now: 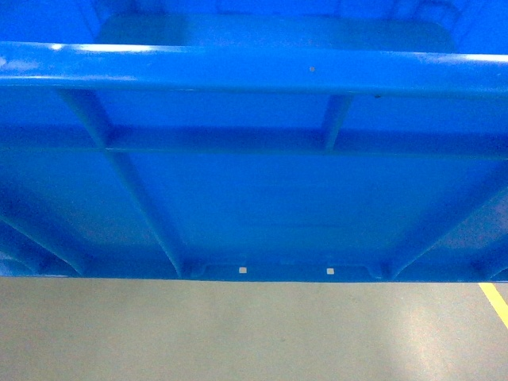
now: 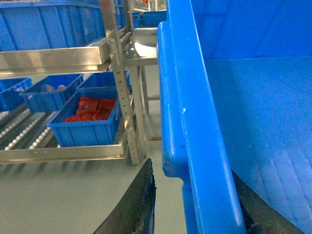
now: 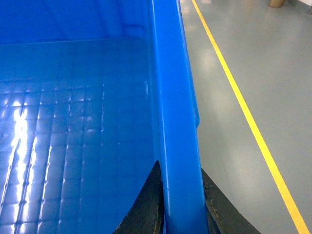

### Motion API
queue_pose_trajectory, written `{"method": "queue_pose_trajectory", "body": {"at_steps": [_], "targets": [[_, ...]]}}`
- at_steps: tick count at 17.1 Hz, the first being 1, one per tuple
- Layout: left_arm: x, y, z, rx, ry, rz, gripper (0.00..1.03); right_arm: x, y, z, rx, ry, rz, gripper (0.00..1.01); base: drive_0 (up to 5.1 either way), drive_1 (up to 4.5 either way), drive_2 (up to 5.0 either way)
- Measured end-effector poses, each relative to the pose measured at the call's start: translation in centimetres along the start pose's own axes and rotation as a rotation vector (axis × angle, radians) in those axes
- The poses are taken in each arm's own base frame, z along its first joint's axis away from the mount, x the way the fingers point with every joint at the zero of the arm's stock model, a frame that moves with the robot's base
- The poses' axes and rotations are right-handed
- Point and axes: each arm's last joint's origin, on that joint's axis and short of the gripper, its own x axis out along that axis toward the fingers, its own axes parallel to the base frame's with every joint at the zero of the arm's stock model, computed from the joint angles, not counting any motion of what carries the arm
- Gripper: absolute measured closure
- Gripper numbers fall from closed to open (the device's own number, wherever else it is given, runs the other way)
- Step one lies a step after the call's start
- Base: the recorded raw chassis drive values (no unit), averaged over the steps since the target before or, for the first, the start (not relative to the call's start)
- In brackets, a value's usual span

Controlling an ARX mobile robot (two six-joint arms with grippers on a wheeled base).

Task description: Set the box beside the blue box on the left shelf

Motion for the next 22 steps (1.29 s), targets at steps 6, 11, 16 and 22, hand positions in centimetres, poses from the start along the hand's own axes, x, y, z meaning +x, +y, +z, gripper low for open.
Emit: {"method": "queue_pose_trajectory", "body": {"at_steps": [6,11,16,22], "targets": [[0.00,-0.01,0.00,0.000,0.000,0.000,0.71,0.00,0.00,0.00,0.000,0.000,0.000,0.91,0.1,4.15,-3.9],[0.00,-0.01,0.02,0.000,-0.002,0.000,0.71,0.00,0.00,0.00,0.000,0.000,0.000,0.91,-0.1,3.18,-3.3],[0.08,-0.02,-0.06,0.001,0.003,0.000,0.71,0.10,0.02,-0.09,-0.002,0.005,-0.001,0.91,-1.9,1.01,1.0],[0.07,-0.03,-0.06,0.002,0.003,0.000,0.71,0.09,0.00,-0.08,-0.001,0.004,-0.002,0.91,-4.9,2.49,2.5]]}}
